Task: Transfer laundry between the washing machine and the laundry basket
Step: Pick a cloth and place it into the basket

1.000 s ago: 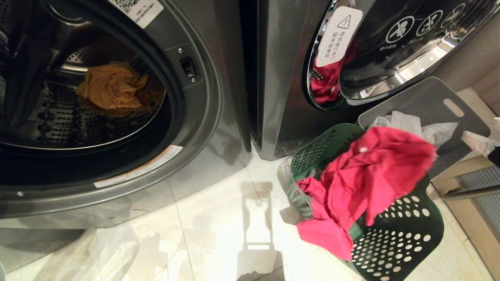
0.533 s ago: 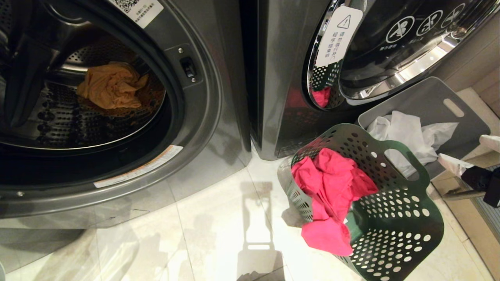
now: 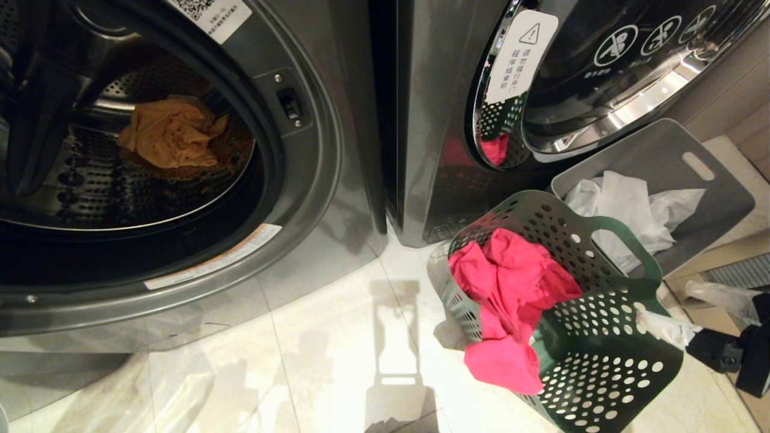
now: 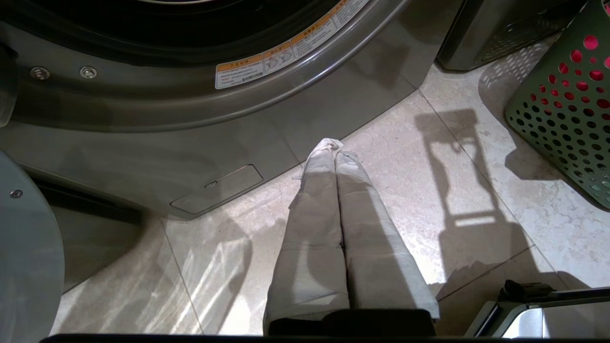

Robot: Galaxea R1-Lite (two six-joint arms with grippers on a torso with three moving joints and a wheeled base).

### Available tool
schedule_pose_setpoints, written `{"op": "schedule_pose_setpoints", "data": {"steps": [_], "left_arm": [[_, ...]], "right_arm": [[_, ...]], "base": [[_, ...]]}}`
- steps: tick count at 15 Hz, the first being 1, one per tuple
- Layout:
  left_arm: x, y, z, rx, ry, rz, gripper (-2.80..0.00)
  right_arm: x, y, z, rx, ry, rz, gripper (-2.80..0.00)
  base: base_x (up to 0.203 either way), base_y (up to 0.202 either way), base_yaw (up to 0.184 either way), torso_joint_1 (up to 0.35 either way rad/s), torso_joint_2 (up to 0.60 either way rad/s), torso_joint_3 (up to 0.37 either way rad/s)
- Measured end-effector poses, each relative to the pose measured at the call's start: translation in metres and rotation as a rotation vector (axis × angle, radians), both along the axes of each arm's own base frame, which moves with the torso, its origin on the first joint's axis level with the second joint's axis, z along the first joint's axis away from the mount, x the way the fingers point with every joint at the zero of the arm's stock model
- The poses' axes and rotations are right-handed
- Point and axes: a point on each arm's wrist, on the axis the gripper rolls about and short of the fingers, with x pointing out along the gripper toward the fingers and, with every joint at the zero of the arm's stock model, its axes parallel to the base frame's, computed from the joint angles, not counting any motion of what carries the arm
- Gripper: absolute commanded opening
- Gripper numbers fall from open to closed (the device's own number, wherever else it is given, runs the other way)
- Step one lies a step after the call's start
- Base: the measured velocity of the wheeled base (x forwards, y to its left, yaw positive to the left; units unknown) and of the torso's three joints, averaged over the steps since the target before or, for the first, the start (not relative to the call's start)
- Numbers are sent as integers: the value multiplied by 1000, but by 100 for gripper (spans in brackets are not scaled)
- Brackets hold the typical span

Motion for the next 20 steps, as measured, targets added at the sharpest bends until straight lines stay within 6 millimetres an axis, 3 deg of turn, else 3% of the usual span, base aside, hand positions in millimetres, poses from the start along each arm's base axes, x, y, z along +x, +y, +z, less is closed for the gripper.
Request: {"op": "schedule_pose_setpoints", "data": {"steps": [2, 7, 8, 16, 20], "left_arm": [[0, 0, 0, 0, 0, 3, -280], [0, 0, 0, -1, 0, 4, -280], [0, 0, 0, -2, 0, 3, -280], [0, 0, 0, -1, 0, 4, -280], [0, 0, 0, -5, -1, 4, -280]], "right_arm": [[-3, 1, 3, 6, 85, 32, 0], [11, 2, 0, 11, 169, -27, 0], [14, 3, -1, 11, 177, -23, -280], [18, 5, 0, 3, 169, -13, -280], [10, 3, -8, -82, 148, -29, -280]], "base": [[0, 0, 0, 0, 0, 0], [0, 0, 0, 0, 0, 0], [0, 0, 0, 0, 0, 0], [0, 0, 0, 0, 0, 0], [0, 0, 0, 0, 0, 0]]}}
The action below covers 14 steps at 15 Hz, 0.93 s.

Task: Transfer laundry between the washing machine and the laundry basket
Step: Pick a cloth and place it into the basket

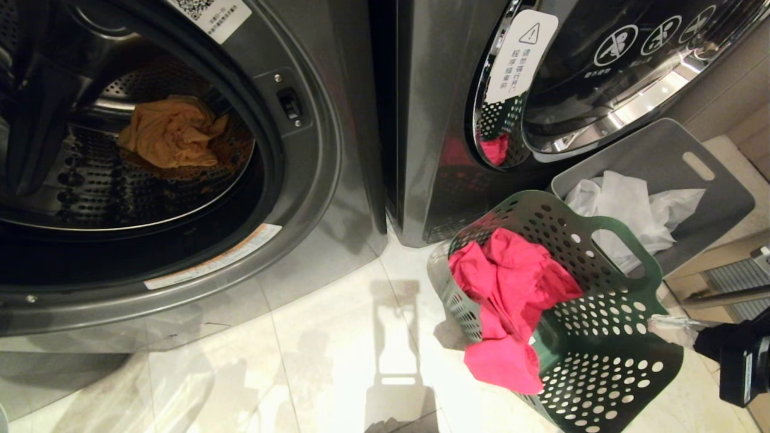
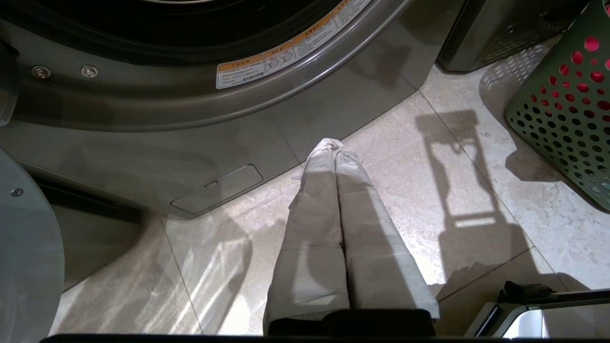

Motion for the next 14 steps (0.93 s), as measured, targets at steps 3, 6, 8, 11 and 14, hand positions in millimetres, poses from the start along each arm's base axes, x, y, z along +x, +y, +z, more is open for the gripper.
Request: {"op": "schedule_pose_setpoints", "data": {"steps": [3, 6, 8, 11, 14], "left_arm": [[0, 0, 0, -2, 0, 0, -280], [0, 0, 0, -1, 1, 0, -280], [0, 0, 0, 0, 1, 0, -280], [0, 0, 0, -1, 0, 1, -280], [0, 0, 0, -3, 1, 1, -280]], "right_arm": [[-6, -2, -6, -70, -15, -18, -280], [-11, -3, -8, -74, -18, -17, -280], [-13, -3, -9, -73, -20, -18, -280], [-14, -3, -9, -71, -24, -19, -280], [-16, -3, -9, -71, -28, -21, -280]], "base": [[0, 0, 0, 0, 0, 0], [0, 0, 0, 0, 0, 0], [0, 0, 0, 0, 0, 0], [1, -7, 138, 3, 4, 3], [1, -9, 177, 5, 4, 3]]}}
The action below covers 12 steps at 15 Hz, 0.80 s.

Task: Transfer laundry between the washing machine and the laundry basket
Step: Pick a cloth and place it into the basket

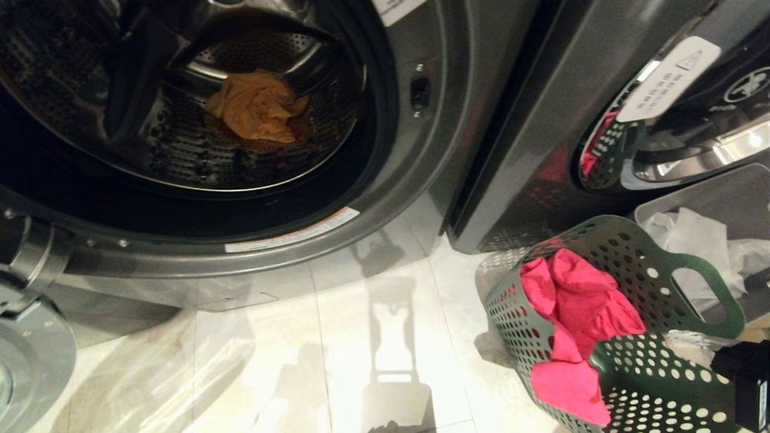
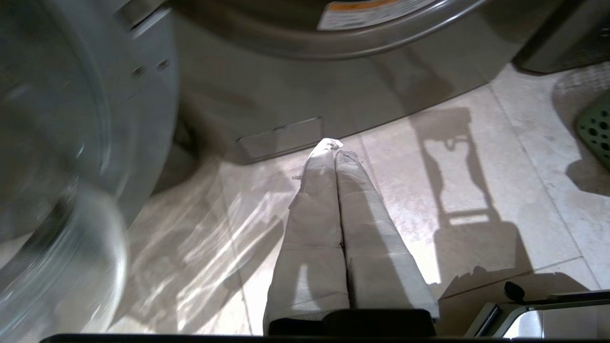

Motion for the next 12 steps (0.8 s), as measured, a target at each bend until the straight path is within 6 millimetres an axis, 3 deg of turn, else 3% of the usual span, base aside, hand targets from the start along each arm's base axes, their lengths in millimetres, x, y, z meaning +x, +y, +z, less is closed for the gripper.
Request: {"op": "schedule_pose_setpoints", "data": {"steps": [9, 12], "left_arm": [[0, 0, 0, -7, 0, 2, -280], [0, 0, 0, -6, 0, 1, -280]], "right_arm": [[-8, -1, -6, -4, 0, -10, -280], [-10, -2, -6, -10, -4, -19, -280]], "base": [[-1, -7, 168, 2, 3, 2], [0, -2, 23, 2, 0, 1]]}}
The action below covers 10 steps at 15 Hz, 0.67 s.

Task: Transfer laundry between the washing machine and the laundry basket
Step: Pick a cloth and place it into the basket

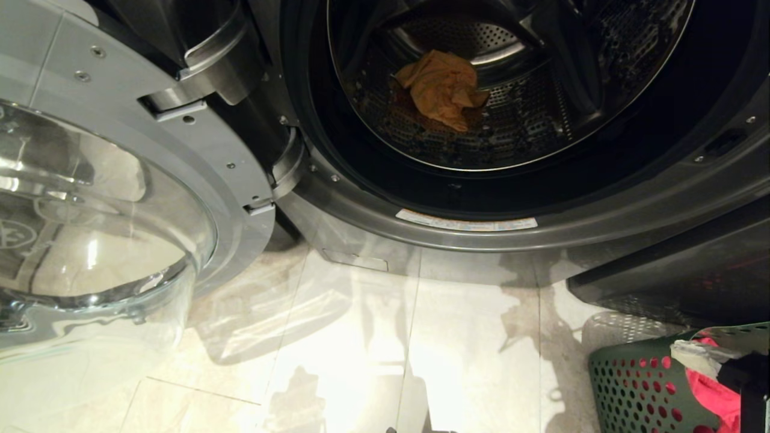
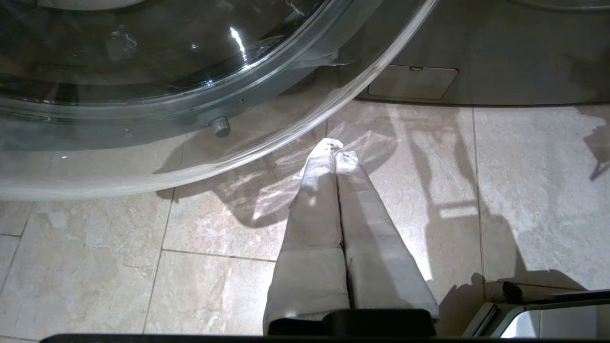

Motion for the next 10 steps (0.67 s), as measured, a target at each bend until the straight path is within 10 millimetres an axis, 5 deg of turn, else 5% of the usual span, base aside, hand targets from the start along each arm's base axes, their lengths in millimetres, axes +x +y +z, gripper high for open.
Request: {"op": "schedule_pose_setpoints", "data": {"steps": [10], "left_arm": [[0, 0, 0, 6, 0, 1, -280]], "right_arm": [[-5, 3, 1, -122, -82, 206, -280]], "base": [[0, 0, 0, 0, 0, 0]]}}
